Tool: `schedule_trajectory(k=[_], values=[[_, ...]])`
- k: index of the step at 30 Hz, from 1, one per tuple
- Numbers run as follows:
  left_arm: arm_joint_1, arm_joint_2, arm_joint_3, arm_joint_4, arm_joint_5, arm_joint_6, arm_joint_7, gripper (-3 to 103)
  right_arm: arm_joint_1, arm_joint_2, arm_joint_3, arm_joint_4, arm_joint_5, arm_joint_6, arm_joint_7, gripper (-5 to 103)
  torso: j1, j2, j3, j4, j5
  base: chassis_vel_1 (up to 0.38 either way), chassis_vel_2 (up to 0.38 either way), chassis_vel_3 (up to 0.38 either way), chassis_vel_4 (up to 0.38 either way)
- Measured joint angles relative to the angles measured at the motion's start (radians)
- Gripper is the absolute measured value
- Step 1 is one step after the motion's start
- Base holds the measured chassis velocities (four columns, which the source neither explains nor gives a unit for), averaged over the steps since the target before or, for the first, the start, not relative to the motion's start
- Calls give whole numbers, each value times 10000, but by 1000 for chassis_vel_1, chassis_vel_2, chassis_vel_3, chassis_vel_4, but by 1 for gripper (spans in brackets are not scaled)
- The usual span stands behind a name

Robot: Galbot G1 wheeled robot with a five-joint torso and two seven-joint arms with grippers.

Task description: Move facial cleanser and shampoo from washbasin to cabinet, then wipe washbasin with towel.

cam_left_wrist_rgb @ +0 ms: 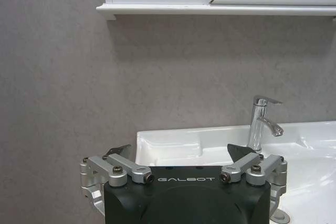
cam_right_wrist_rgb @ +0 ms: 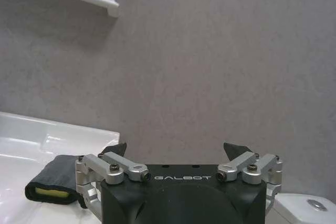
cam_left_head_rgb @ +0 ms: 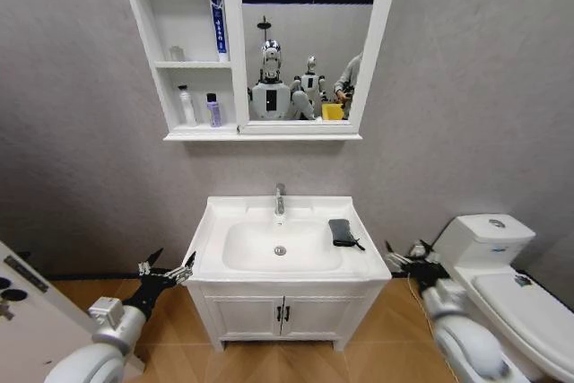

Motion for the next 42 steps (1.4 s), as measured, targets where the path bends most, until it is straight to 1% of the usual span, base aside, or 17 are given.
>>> schedule_trajectory(k=[1, 2, 4, 5, 8, 13, 15, 18, 20, 21, 42], values=[[0, 1, -1, 1, 0, 0, -1, 100, -1009, 740, 503, 634, 16, 220, -24, 100, 0, 0, 0, -3, 7, 0, 0, 0, 0], [0, 1, -1, 1, 0, 0, -1, 100, -1009, 740, 503, 634, 16, 220, -24, 100, 0, 0, 0, -3, 7, 0, 0, 0, 0], [-1, 0, 0, 0, 0, 0, -1, 100, -1978, 1711, 677, 1409, -10, 328, -4, 100, -1, 1, 0, -6, 4, 0, 0, 0, 0], [-1, 0, 0, 0, 0, 0, -1, 100, -1978, 1711, 677, 1409, -10, 328, -4, 100, -1, 1, 0, -6, 4, 0, 0, 0, 0], [0, 0, 0, 1, 0, 1, 0, 100, -2402, 2214, 276, 2128, -368, 273, 197, 100, 0, 0, 2, 1, 6, 0, 0, 0, 0], [0, -1, 0, 1, 0, 1, -1, 100, -2549, 2425, -232, 2747, -581, 47, 491, 100, 0, -3, 3, 3, 8, 0, 0, 0, 0], [0, -1, 0, 0, 0, 0, -1, 100, -2757, 2552, -525, 3251, -863, -141, 636, 100, 1, -2, 3, 3, 7, 0, 0, 0, 0], [0, -1, 0, 0, 0, 0, 0, 100, -2847, 2603, -659, 3416, -1032, -174, 663, 100, 1, -2, 3, 3, 6, 0, 0, 0, 0], [0, -1, 0, 1, 0, 1, 0, 100, -2925, 2652, -865, 3531, -1458, -121, 678, 100, 1, -3, 3, 2, 7, 0, 0, 0, 0], [0, -1, 0, 1, 0, 1, 1, 100, -2918, 2651, -885, 3532, -1496, -106, 680, 100, 1, -2, 3, 3, 7, 0, 0, 0, 0], [0, -1, -1, 1, 0, 1, 2, 100, -2833, 2613, -911, 3439, -1491, -75, 682, 100, 2, -3, 3, 2, 8, 0, 0, 0, 0]])
